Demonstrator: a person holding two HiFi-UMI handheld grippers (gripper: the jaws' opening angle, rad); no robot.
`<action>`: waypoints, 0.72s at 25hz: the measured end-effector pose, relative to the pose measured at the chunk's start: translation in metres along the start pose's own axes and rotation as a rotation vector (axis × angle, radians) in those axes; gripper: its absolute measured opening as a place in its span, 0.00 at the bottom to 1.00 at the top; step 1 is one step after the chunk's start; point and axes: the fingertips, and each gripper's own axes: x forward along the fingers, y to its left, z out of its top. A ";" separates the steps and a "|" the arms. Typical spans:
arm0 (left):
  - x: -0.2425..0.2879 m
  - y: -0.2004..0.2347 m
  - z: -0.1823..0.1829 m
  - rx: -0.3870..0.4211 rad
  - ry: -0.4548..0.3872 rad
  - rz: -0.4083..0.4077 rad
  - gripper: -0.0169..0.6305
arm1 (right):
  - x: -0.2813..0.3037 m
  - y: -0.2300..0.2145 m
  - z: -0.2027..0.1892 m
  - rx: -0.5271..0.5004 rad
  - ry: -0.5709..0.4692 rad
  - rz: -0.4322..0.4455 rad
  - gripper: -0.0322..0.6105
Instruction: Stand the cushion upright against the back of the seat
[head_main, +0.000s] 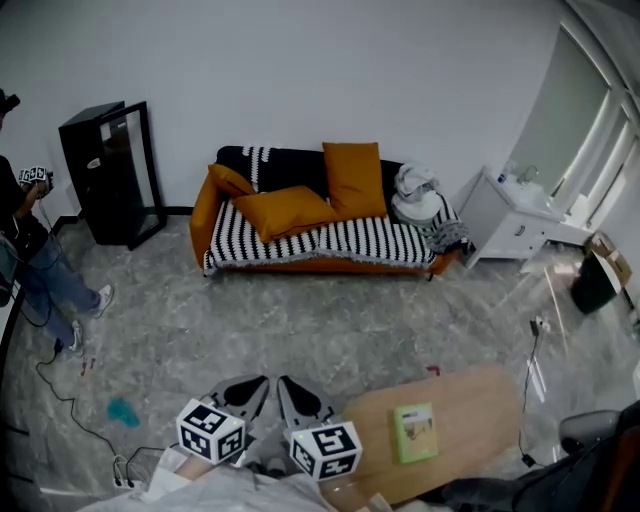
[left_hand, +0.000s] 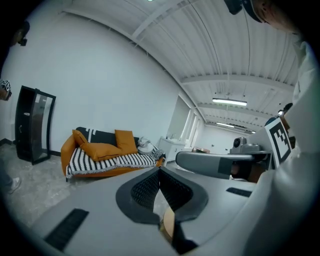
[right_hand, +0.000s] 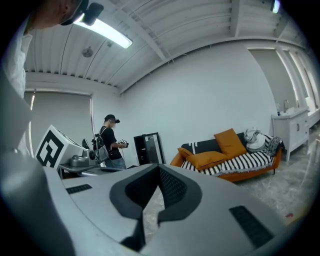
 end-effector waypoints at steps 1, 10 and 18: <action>0.001 -0.001 0.000 -0.005 -0.003 -0.001 0.04 | 0.000 -0.001 -0.001 -0.003 0.004 0.006 0.07; 0.012 -0.016 -0.013 -0.029 -0.014 0.015 0.04 | -0.013 -0.007 -0.029 -0.009 0.059 0.062 0.07; 0.022 -0.023 -0.020 -0.051 -0.010 -0.002 0.04 | -0.018 -0.020 -0.039 -0.045 0.071 0.038 0.07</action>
